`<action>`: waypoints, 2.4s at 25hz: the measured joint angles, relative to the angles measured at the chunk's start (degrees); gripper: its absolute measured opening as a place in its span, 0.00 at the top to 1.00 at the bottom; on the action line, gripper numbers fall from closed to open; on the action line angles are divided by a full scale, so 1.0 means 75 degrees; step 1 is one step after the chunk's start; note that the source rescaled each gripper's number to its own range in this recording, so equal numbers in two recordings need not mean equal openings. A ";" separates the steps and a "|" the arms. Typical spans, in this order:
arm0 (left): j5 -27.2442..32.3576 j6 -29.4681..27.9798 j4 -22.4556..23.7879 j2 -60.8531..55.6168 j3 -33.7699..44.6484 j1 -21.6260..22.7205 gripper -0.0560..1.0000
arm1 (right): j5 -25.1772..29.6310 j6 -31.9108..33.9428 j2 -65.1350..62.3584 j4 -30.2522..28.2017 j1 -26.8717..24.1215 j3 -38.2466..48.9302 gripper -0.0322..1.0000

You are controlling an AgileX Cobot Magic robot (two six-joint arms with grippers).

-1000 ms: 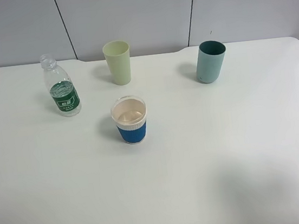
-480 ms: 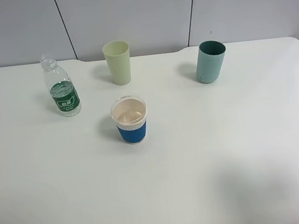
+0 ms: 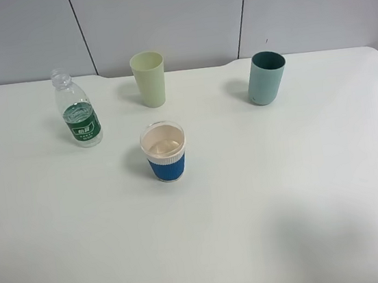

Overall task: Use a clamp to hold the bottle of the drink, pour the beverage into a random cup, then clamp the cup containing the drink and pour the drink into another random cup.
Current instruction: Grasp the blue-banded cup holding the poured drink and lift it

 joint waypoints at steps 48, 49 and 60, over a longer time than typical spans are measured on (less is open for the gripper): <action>0.0000 -0.0479 0.0298 0.0000 0.0006 -0.0427 0.00 | 0.0000 0.0000 0.0000 0.0000 0.0000 0.0000 0.20; 0.0000 -0.0479 0.0298 0.0000 0.0006 -0.0317 0.00 | 0.0000 0.0000 0.0000 0.0000 0.0000 0.0000 0.20; 0.0000 -0.0479 0.0298 0.0000 0.0006 -0.0067 0.00 | 0.0000 0.0000 0.0000 0.0000 0.0000 0.0000 0.20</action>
